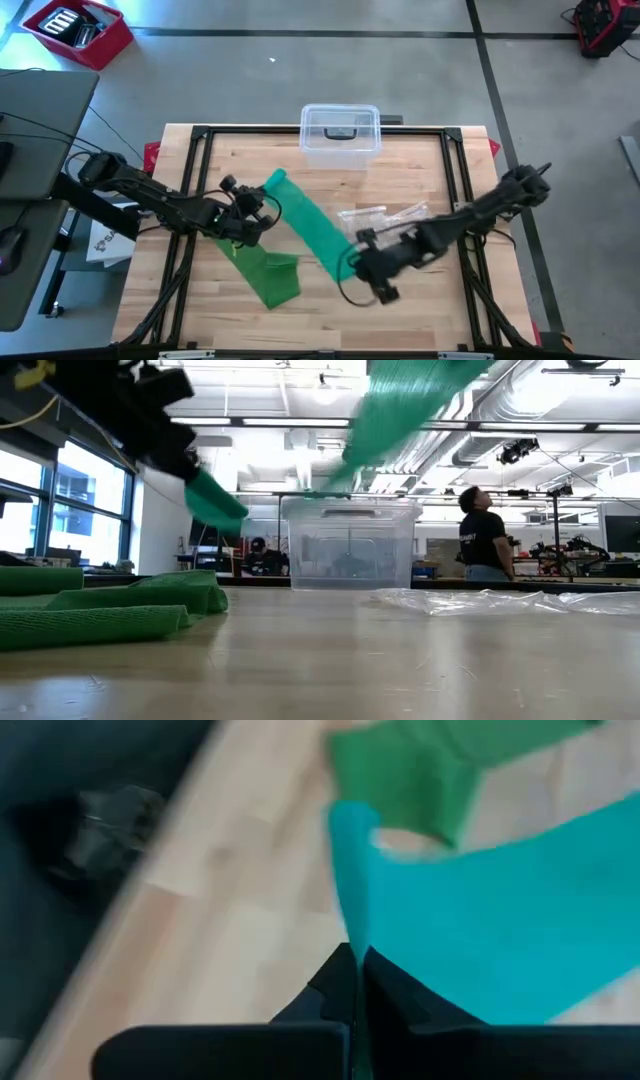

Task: Roll bandage
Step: Roll the blue bandage

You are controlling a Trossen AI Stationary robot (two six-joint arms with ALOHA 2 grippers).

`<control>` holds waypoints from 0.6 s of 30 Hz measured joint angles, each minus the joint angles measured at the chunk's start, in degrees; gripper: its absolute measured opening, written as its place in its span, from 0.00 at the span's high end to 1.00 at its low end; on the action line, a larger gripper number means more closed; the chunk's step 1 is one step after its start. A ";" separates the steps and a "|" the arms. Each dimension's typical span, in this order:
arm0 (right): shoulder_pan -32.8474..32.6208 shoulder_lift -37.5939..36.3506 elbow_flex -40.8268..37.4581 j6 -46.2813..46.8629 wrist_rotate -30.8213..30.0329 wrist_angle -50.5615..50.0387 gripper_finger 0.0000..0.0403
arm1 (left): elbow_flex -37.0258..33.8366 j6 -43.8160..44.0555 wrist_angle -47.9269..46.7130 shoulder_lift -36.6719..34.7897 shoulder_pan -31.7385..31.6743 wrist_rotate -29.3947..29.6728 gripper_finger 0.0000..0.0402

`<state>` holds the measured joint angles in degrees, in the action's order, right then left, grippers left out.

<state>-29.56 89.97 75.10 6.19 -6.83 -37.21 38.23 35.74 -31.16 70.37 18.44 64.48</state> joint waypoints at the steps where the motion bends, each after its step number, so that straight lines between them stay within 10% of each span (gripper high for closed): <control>1: -1.63 -0.86 0.14 2.23 0.02 -0.13 1.00 | -0.95 0.48 0.09 0.00 -0.22 0.22 1.00; 8: -11.90 -3.30 0.21 14.17 -3.54 1.59 1.00 | -5.22 0.49 4.34 0.02 -1.23 1.24 1.00; 18: -11.57 -3.35 12.33 -5.78 -22.27 2.00 1.00 | -10.16 -25.59 34.19 0.02 -2.25 -15.49 1.00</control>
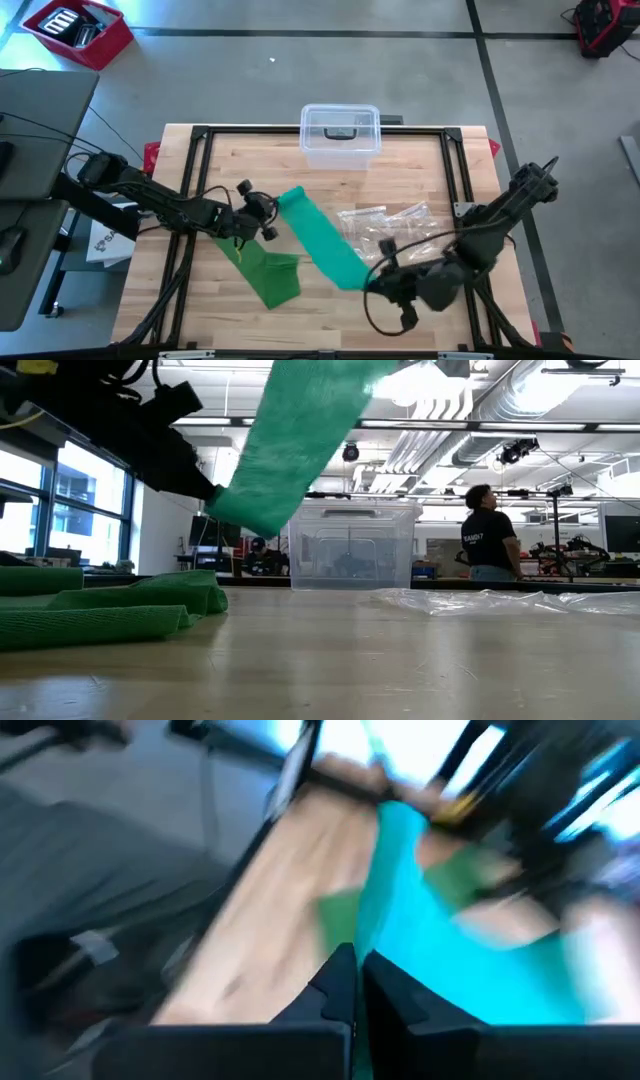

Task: Roll bandage
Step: Roll the blue bandage

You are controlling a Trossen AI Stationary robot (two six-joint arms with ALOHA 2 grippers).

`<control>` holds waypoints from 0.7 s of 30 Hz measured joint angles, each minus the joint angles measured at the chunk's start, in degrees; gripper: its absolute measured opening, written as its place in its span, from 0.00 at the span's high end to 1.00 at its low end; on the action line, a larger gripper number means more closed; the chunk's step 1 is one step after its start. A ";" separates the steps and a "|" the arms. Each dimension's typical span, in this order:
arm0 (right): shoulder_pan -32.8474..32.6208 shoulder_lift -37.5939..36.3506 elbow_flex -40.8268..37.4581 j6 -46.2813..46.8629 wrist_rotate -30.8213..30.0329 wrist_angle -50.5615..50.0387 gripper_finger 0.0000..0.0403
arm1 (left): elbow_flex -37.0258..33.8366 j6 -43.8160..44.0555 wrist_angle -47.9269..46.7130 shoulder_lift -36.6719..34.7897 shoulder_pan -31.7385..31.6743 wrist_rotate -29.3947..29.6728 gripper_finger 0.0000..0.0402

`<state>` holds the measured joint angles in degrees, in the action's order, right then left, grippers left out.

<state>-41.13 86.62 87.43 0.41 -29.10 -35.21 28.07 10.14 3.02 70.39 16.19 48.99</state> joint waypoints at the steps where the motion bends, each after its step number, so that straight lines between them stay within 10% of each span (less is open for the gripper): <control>1: 0.21 -0.01 2.24 -2.59 -2.32 -0.29 1.00 | -0.75 -0.76 1.93 0.00 -0.22 -2.32 1.00; 10: 8.16 -0.15 21.73 -12.18 -17.70 -13.07 1.00 | -2.16 -0.06 8.25 0.33 3.79 -16.88 1.00; 21: 34.04 0.72 24.27 -13.25 2.17 -19.75 1.00 | -2.16 6.28 18.28 0.33 12.63 -36.32 1.00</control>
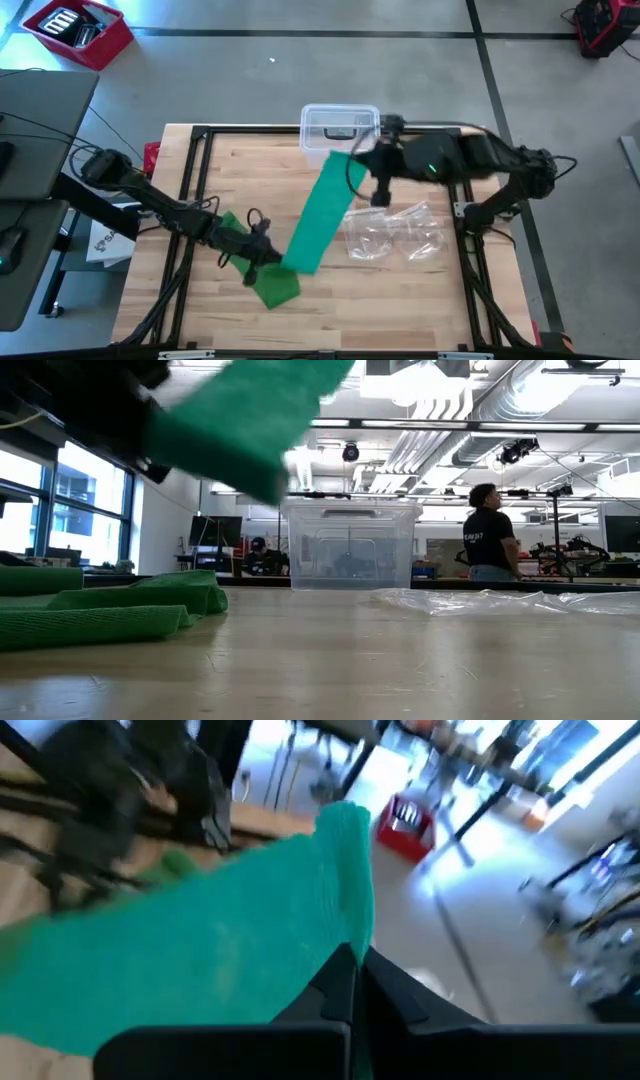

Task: Roll bandage
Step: Roll the blue bandage

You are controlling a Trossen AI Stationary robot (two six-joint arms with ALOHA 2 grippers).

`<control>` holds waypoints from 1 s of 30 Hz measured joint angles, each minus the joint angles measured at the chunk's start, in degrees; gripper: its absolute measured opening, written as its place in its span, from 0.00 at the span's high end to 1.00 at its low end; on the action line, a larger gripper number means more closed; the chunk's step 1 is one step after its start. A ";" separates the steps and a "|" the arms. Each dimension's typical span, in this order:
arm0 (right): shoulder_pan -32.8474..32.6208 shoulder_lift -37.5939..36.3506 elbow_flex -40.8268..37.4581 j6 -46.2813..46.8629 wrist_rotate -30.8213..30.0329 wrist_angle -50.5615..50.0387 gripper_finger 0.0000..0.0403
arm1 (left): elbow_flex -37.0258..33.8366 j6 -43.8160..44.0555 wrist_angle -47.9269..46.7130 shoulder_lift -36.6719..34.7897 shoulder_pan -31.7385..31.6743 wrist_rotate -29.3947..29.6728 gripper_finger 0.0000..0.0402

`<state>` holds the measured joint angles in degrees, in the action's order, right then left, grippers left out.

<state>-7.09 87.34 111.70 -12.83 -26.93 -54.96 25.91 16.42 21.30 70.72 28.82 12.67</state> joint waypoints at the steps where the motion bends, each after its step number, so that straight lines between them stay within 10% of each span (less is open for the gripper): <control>1: 2.08 0.50 0.00 0.71 2.20 -1.09 1.00 | 0.00 -0.03 2.44 0.00 1.54 -0.39 1.00; 8: 8.19 3.07 -11.91 1.69 17.54 1.55 1.00 | 0.07 -12.09 26.18 -0.09 10.50 -0.01 1.00; 21: -1.73 3.16 -54.79 15.09 29.32 52.20 0.94 | 0.19 -25.66 39.29 -0.72 10.11 6.79 1.00; 30: -4.52 2.77 -56.26 27.02 28.89 41.58 0.61 | 4.48 -26.90 36.85 -0.72 5.55 5.56 1.00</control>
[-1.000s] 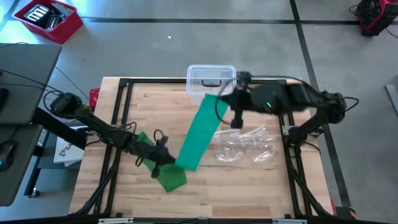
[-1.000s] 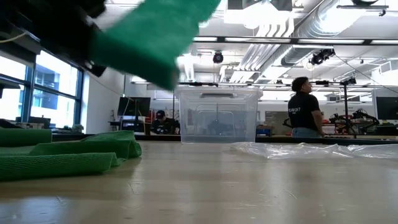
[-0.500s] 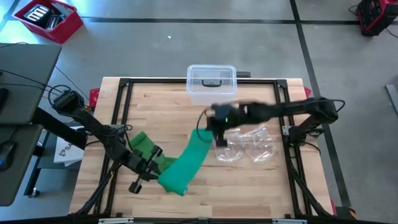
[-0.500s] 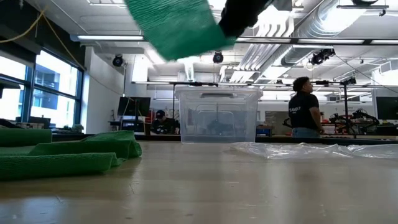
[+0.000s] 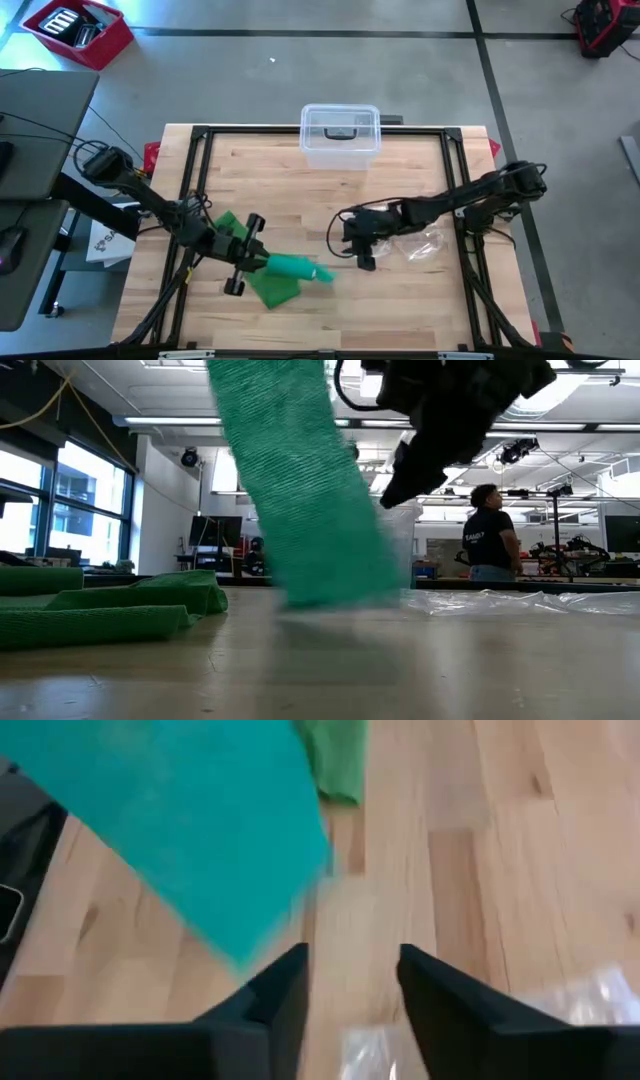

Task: Roll bandage
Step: Roll the blue bandage

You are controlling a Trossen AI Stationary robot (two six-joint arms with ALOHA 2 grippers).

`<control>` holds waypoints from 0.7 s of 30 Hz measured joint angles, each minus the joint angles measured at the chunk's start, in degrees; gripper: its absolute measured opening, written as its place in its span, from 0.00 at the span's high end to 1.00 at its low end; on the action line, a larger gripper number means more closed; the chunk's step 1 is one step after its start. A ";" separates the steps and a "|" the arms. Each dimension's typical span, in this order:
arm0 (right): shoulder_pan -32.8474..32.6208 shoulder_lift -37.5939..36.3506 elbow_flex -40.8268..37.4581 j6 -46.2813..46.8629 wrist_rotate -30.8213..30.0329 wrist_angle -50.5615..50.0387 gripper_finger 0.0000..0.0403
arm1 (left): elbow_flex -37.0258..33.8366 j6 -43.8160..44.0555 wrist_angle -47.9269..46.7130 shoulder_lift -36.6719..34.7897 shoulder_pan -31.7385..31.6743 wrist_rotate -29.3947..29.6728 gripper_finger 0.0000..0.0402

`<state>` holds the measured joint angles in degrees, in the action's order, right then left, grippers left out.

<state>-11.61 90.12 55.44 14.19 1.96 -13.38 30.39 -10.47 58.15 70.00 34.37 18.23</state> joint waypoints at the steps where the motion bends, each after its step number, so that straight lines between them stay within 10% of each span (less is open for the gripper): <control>1: -0.09 -0.22 1.60 1.35 -1.00 -3.09 0.59 | 0.61 0.17 -0.99 0.00 -0.19 -0.11 1.00; 10: -9.72 -3.64 11.02 -2.74 -15.36 -18.78 0.63 | 6.49 0.09 -14.99 0.28 -0.29 3.80 1.00; 21: -20.58 -3.01 -7.93 8.13 -14.08 13.94 0.66 | 11.03 -2.87 -28.74 0.27 -6.10 14.26 1.00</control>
<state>-32.20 87.11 47.51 22.32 -12.12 0.56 41.42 -13.34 29.41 70.27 28.28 32.49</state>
